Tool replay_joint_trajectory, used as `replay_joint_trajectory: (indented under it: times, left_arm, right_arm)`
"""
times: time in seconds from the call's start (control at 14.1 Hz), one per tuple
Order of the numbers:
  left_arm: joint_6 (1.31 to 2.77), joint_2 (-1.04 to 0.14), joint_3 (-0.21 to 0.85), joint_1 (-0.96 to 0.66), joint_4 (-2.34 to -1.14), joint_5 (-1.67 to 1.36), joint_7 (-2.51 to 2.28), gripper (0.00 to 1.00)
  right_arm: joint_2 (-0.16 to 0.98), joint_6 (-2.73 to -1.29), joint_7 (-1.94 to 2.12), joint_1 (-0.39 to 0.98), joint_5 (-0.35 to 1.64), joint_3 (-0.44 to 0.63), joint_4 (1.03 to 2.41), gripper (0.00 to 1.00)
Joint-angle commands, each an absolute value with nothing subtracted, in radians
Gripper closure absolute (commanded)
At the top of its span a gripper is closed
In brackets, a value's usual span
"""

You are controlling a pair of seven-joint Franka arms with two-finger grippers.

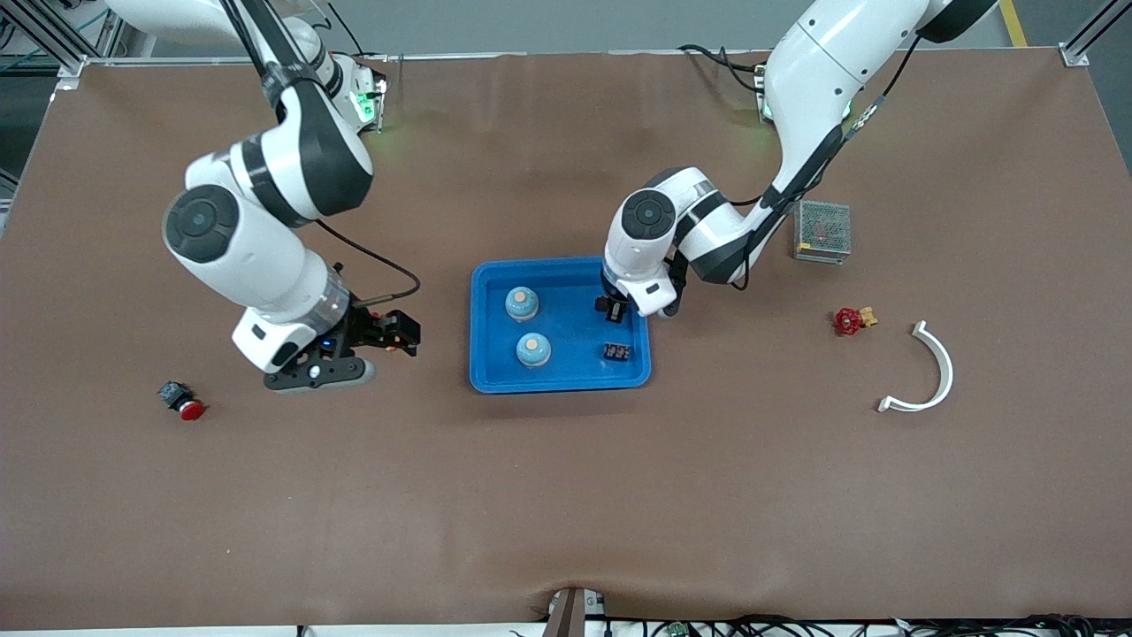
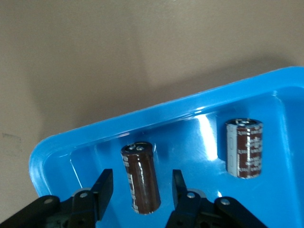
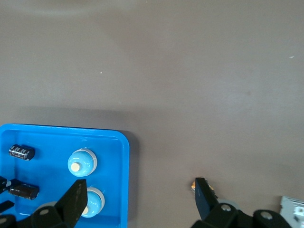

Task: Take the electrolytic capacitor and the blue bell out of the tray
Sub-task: 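Grasp a capacitor with the left gripper while the right gripper approaches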

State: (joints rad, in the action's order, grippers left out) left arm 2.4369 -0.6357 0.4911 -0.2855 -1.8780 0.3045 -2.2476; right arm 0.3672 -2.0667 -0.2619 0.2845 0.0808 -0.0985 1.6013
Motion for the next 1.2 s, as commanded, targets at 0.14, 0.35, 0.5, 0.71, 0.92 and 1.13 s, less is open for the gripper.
replay_joint_trajectory:
  times: [0.14, 0.35, 0.5, 0.71, 0.92, 1.13]
  left_arm:
    - [2.427, -0.66, 0.485, -0.296, -1.859, 0.328, -2.307, 0.46]
    - [2.427, -0.675, 0.485, -0.295, -1.844, 0.328, -2.315, 0.65]
    - [2.427, -0.696, 0.485, -0.296, -1.826, 0.33, -2.312, 0.7]
    - [2.424, -0.683, 0.485, -0.293, -1.821, 0.336, -2.295, 1.0]
    - [2.309, -0.647, 0.486, -0.281, -1.767, 0.345, -2.251, 1.0]
    - [2.224, -0.572, 0.492, -0.252, -1.761, 0.336, -2.148, 1.0]
  right_arm:
    - [0.434, -2.138, -0.281, 0.331, 0.091, -0.089, 1.578, 0.0]
    - [0.474, -2.175, -0.317, 0.357, 0.078, -0.089, 1.578, 0.0]
    - [0.497, -2.177, -0.327, 0.394, 0.042, -0.086, 1.575, 0.0]
    - [0.537, -2.224, -0.331, 0.416, 0.034, -0.086, 1.572, 0.0]
    - [0.58, -2.258, -0.33, 0.428, 0.034, -0.086, 1.566, 0.0]
    - [0.62, -2.26, -0.331, 0.456, 0.034, -0.086, 1.542, 0.0]
